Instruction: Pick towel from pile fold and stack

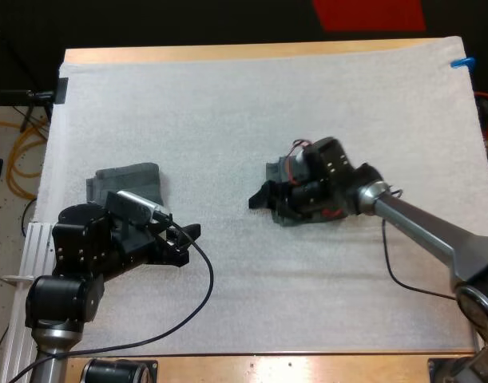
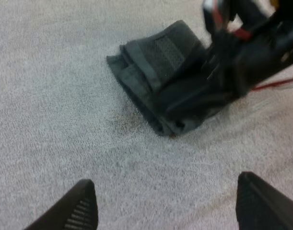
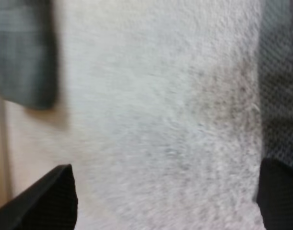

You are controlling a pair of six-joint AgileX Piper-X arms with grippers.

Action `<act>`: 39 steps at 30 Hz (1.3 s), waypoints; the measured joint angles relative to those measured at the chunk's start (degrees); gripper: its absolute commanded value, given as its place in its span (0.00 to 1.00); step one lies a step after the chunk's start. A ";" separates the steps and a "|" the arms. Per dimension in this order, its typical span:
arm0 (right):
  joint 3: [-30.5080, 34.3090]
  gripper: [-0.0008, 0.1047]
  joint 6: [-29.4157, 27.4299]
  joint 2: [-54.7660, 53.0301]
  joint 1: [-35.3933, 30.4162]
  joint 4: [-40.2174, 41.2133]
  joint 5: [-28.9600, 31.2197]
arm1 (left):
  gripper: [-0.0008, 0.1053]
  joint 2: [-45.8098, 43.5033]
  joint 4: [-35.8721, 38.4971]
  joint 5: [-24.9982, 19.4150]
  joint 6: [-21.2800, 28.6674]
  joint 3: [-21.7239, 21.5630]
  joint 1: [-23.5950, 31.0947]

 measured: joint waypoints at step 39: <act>-1.22 0.72 -28.42 -33.84 -20.08 20.29 20.05 | 0.68 3.44 -7.36 -10.16 -1.88 -3.67 0.12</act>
